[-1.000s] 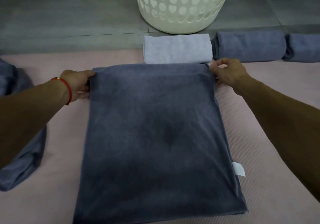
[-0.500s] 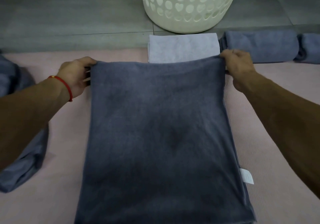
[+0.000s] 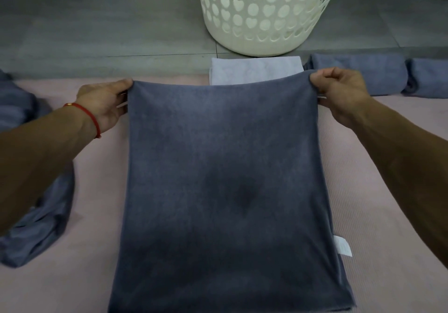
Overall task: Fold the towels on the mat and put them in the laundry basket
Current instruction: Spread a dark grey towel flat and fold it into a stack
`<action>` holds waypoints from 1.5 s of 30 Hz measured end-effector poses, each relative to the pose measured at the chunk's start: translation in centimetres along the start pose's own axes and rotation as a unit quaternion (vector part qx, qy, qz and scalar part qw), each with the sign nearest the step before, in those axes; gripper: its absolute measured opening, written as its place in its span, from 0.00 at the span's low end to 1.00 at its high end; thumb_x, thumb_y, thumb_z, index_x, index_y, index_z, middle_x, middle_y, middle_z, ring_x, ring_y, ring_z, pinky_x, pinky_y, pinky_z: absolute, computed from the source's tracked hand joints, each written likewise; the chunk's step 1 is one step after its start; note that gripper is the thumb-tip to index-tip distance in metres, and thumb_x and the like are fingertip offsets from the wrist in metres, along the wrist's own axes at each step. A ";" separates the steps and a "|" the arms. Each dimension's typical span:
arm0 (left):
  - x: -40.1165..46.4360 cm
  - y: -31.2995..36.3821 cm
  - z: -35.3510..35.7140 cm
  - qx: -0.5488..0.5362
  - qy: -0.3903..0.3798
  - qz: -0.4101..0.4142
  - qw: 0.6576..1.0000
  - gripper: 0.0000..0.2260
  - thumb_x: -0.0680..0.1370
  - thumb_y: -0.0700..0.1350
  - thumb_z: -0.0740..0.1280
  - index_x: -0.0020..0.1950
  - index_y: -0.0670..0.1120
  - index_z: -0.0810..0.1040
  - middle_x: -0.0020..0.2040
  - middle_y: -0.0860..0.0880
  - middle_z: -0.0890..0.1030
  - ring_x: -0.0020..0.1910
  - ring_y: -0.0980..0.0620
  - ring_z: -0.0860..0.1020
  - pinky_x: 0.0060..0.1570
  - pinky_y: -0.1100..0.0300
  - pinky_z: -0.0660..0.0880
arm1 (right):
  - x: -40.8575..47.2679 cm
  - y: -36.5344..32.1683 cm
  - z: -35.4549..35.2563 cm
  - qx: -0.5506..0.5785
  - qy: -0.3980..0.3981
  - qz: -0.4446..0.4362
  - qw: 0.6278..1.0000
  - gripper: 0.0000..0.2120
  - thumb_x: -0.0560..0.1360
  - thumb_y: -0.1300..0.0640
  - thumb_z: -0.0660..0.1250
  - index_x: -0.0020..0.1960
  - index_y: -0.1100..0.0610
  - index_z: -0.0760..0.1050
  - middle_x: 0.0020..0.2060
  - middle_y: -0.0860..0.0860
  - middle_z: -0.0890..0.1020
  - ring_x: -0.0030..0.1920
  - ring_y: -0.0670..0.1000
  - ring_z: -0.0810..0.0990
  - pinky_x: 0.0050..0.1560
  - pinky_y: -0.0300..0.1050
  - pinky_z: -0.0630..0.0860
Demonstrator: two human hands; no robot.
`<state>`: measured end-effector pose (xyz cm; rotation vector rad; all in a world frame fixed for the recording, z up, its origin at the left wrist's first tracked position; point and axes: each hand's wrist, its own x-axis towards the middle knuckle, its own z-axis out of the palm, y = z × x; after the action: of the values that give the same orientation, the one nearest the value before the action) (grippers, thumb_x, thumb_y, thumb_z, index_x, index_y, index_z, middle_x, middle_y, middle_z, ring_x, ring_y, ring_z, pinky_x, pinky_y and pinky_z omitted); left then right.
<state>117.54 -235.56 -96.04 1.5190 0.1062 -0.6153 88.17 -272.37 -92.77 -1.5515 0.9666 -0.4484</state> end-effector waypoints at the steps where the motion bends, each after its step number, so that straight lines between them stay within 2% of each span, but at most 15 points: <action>1: 0.2 0.1 0.0 0.006 0.007 0.005 1.000 0.09 0.77 0.41 0.73 0.56 0.45 0.81 0.55 0.48 0.85 0.50 0.53 0.85 0.43 0.59 0.81 | 0.2 -0.1 0.1 -0.016 0.026 -0.003 1.000 0.02 0.78 0.60 0.72 0.50 0.57 0.80 0.47 0.53 0.85 0.53 0.54 0.85 0.48 0.44 0.83; 4: 0.9 0.2 0.2 0.035 0.025 0.010 0.999 0.09 0.77 0.39 0.73 0.56 0.43 0.81 0.55 0.46 0.84 0.49 0.53 0.85 0.43 0.61 0.81 | 1.1 0.1 0.6 -0.062 0.070 0.005 0.996 0.07 0.75 0.61 0.75 0.50 0.54 0.78 0.43 0.50 0.83 0.51 0.52 0.84 0.51 0.44 0.84; 9: 1.0 -0.4 1.0 0.176 0.062 -0.004 0.982 0.04 0.75 0.36 0.74 0.44 0.43 0.81 0.46 0.47 0.83 0.45 0.52 0.83 0.37 0.64 0.81 | 2.8 1.6 1.4 -0.097 0.072 0.026 0.992 0.20 0.73 0.66 0.75 0.60 0.53 0.72 0.43 0.48 0.78 0.47 0.49 0.81 0.55 0.49 0.83; 12: 1.2 -1.0 1.2 0.219 0.062 -0.002 0.974 0.05 0.74 0.41 0.76 0.45 0.42 0.82 0.44 0.45 0.83 0.41 0.49 0.83 0.34 0.60 0.82 | 3.3 2.3 1.5 -0.175 0.037 -0.006 0.984 0.19 0.76 0.63 0.73 0.63 0.50 0.75 0.43 0.50 0.81 0.41 0.44 0.78 0.59 0.49 0.81; 15: 1.5 -1.3 1.4 0.208 0.065 -0.027 0.976 0.07 0.79 0.48 0.71 0.47 0.45 0.79 0.44 0.46 0.83 0.42 0.50 0.83 0.31 0.60 0.80 | 3.2 2.5 1.8 -0.248 0.041 -0.067 0.965 0.12 0.78 0.56 0.71 0.61 0.51 0.79 0.48 0.53 0.82 0.48 0.47 0.80 0.58 0.41 0.77; 20: 2.5 -1.3 1.4 0.248 0.055 -0.029 0.967 0.09 0.80 0.41 0.67 0.41 0.49 0.76 0.41 0.47 0.81 0.40 0.49 0.80 0.39 0.56 0.78 | 3.0 2.5 1.6 -0.371 0.029 -0.155 0.915 0.10 0.81 0.54 0.68 0.59 0.57 0.82 0.52 0.54 0.85 0.50 0.48 0.80 0.55 0.41 0.74; 23: 3.2 -0.7 1.1 0.299 0.028 -0.027 0.953 0.05 0.80 0.37 0.67 0.52 0.44 0.83 0.41 0.46 0.81 0.39 0.49 0.79 0.44 0.56 0.79 | 2.7 2.4 1.2 -0.418 -0.011 -0.190 0.888 0.10 0.80 0.55 0.69 0.59 0.58 0.82 0.53 0.55 0.84 0.51 0.50 0.80 0.56 0.43 0.74; 25: 3.4 -0.2 0.9 0.351 0.022 -0.013 0.936 0.08 0.79 0.35 0.67 0.56 0.40 0.83 0.36 0.47 0.83 0.36 0.50 0.79 0.39 0.59 0.80 | 2.5 2.3 0.9 -0.429 -0.027 -0.194 0.882 0.10 0.80 0.55 0.69 0.59 0.58 0.82 0.53 0.56 0.85 0.53 0.53 0.81 0.58 0.46 0.75; 28: 3.0 0.8 1.1 0.421 0.036 0.043 0.905 0.08 0.78 0.33 0.67 0.52 0.42 0.84 0.32 0.49 0.81 0.27 0.58 0.78 0.27 0.69 0.77 | 2.1 2.3 0.6 -0.457 0.010 -0.200 0.867 0.11 0.81 0.54 0.67 0.59 0.57 0.82 0.52 0.58 0.85 0.51 0.58 0.83 0.58 0.52 0.79; 31: 2.4 1.6 1.5 0.410 0.054 0.061 0.908 0.07 0.78 0.32 0.66 0.46 0.42 0.82 0.27 0.50 0.79 0.22 0.60 0.77 0.24 0.68 0.76 | 1.6 1.4 0.7 -0.370 0.041 -0.161 0.914 0.09 0.80 0.57 0.69 0.57 0.58 0.83 0.46 0.56 0.85 0.40 0.54 0.85 0.46 0.40 0.83; 33: 1.7 2.0 1.4 0.396 0.055 0.064 0.915 0.09 0.78 0.32 0.66 0.42 0.43 0.79 0.23 0.52 0.79 0.21 0.59 0.77 0.23 0.67 0.76 | 1.2 0.5 1.0 -0.248 0.052 -0.099 0.962 0.05 0.79 0.59 0.71 0.54 0.58 0.83 0.46 0.56 0.86 0.37 0.49 0.85 0.44 0.37 0.83; 34: 1.2 2.2 1.3 0.396 0.053 0.069 0.914 0.10 0.79 0.32 0.66 0.41 0.44 0.78 0.26 0.50 0.80 0.21 0.59 0.77 0.22 0.67 0.75 | 1.0 0.1 0.9 -0.202 0.054 -0.078 0.975 0.04 0.78 0.61 0.72 0.53 0.58 0.83 0.47 0.57 0.85 0.38 0.49 0.85 0.46 0.38 0.83; 38: -2.2 2.8 0.0 0.370 0.015 0.098 0.924 0.09 0.78 0.33 0.66 0.43 0.46 0.78 0.39 0.44 0.80 0.25 0.57 0.81 0.24 0.67 0.75 | -0.9 -0.5 -0.2 -0.243 0.023 -0.093 0.965 0.09 0.76 0.66 0.73 0.53 0.56 0.83 0.45 0.51 0.84 0.46 0.51 0.86 0.53 0.44 0.83; 42: -6.9 3.0 -1.7 0.352 -0.022 0.144 0.925 0.10 0.77 0.32 0.66 0.43 0.47 0.79 0.33 0.49 0.83 0.29 0.56 0.83 0.29 0.66 0.77 | -4.9 -0.1 -1.6 -0.250 0.022 -0.131 0.959 0.13 0.79 0.65 0.68 0.43 0.49 0.79 0.40 0.50 0.82 0.40 0.50 0.85 0.45 0.46 0.85; 45: -11.1 2.2 -3.8 0.345 -0.036 0.167 0.923 0.12 0.77 0.30 0.64 0.43 0.47 0.78 0.30 0.53 0.83 0.30 0.57 0.83 0.31 0.67 0.79 | -9.0 0.8 -3.0 -0.249 0.032 -0.128 0.959 0.08 0.79 0.63 0.68 0.47 0.51 0.80 0.43 0.56 0.84 0.39 0.49 0.85 0.40 0.45 0.84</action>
<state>110.26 -228.68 -89.55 2.1273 -0.4677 -0.4476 80.50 -267.21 -90.77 -2.1464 0.9790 -0.4588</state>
